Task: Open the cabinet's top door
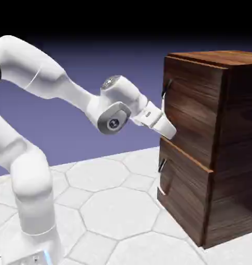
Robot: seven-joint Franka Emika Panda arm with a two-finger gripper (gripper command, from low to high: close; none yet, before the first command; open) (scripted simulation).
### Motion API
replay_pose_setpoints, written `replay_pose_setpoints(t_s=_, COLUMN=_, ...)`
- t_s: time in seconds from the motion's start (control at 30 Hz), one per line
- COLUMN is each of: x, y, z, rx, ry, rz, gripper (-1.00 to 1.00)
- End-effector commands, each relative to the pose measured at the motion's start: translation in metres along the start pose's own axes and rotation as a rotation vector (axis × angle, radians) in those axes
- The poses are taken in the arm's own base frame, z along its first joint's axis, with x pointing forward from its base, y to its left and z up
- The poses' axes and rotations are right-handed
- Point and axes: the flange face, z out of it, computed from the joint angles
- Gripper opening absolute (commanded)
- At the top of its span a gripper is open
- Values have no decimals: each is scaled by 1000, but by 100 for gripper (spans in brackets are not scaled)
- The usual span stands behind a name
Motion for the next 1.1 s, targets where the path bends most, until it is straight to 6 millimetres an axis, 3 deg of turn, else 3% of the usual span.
replay_pose_setpoints(t_s=0.0, x=3, y=0, z=-3, rx=6, ry=6, rz=6, gripper=0)
replay_pose_setpoints(t_s=0.5, x=24, y=2, z=-48, rx=113, ry=95, rz=74, gripper=0)
replay_pose_setpoints(t_s=1.07, x=8, y=0, z=-78, rx=265, ry=227, rz=101, gripper=0)
